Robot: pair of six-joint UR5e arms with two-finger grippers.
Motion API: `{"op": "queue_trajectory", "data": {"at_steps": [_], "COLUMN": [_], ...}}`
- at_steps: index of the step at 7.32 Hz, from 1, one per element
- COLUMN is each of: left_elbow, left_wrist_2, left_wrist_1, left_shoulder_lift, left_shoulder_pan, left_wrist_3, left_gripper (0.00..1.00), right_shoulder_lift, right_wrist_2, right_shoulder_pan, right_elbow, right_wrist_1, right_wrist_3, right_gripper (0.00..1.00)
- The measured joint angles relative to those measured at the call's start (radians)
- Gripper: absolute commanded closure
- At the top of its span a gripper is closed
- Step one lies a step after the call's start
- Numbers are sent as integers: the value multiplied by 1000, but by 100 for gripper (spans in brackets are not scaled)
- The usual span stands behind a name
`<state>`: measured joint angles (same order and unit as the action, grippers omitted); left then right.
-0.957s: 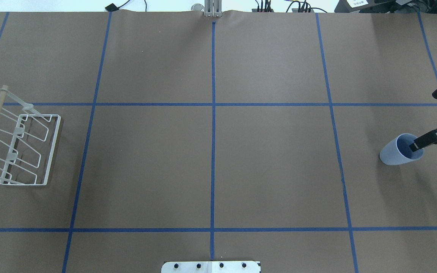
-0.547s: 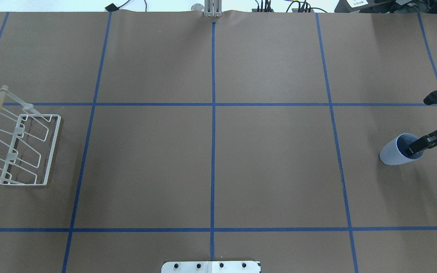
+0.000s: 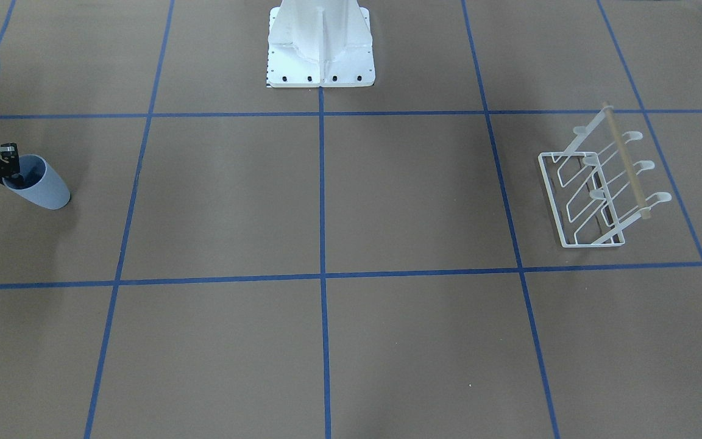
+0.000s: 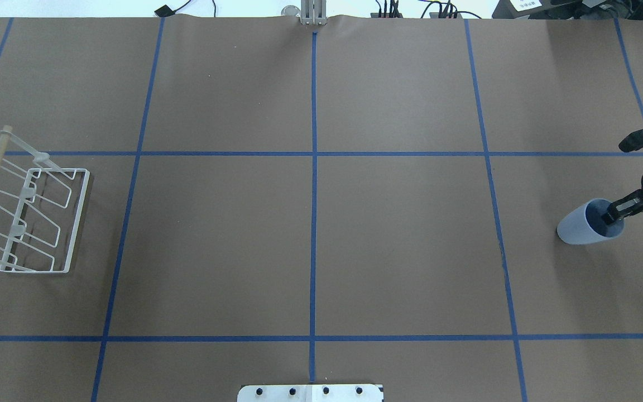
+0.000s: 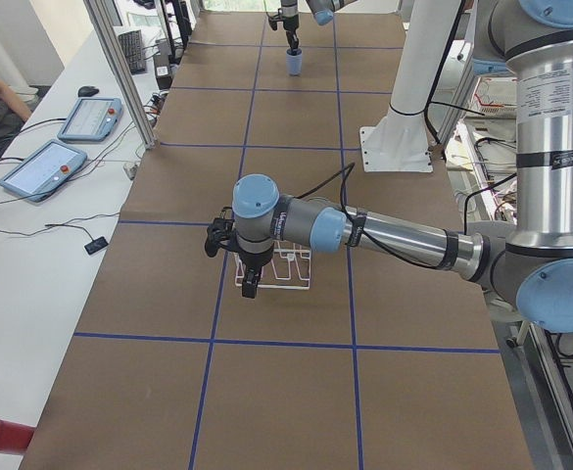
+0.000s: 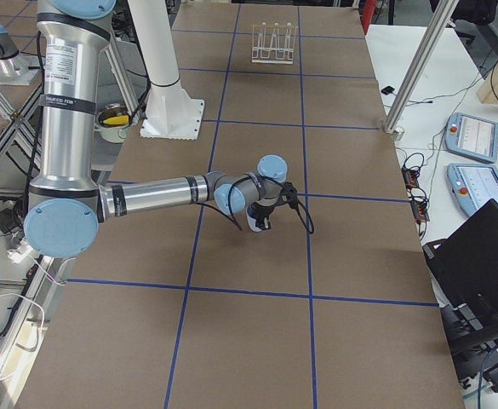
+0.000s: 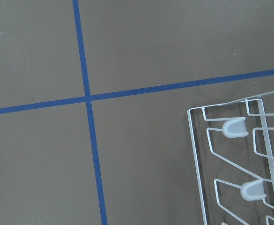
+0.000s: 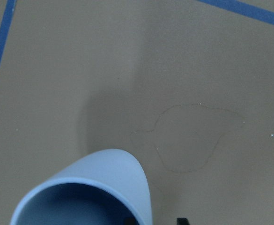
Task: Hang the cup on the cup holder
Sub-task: 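Lift the cup with the right gripper toward the center while the left gripper approaches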
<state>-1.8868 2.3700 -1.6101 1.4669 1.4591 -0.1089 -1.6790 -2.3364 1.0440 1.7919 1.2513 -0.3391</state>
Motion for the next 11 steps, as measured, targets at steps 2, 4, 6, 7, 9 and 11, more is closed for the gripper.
{"op": "queue_trajectory", "data": {"at_steps": [2, 4, 6, 7, 9, 11], "left_elbow": [-3, -4, 0, 12, 44, 73], "left_wrist_2": [17, 134, 232, 243, 194, 98], "left_wrist_1": [-1, -8, -84, -160, -336, -555], "left_shoulder_lift": [5, 47, 114, 158, 272, 357], "left_shoulder_pan": [-1, -3, -27, -64, -167, -280], "left_wrist_3": [-3, -85, -276, -411, -761, -1125], "left_gripper": [2, 2, 2, 2, 2, 2], "right_shoulder_lift": [4, 94, 279, 356, 455, 478], "right_wrist_2": [-40, -77, -85, -78, -31, 54], "right_shoulder_pan": [7, 15, -8, -30, -87, -162], "right_elbow": [66, 140, 164, 171, 170, 140], "right_wrist_1": [-1, -2, -4, -4, -54, -249], "right_wrist_3": [-90, -322, -625, -747, -951, -1202], "right_gripper": [100, 100, 100, 100, 100, 100]}}
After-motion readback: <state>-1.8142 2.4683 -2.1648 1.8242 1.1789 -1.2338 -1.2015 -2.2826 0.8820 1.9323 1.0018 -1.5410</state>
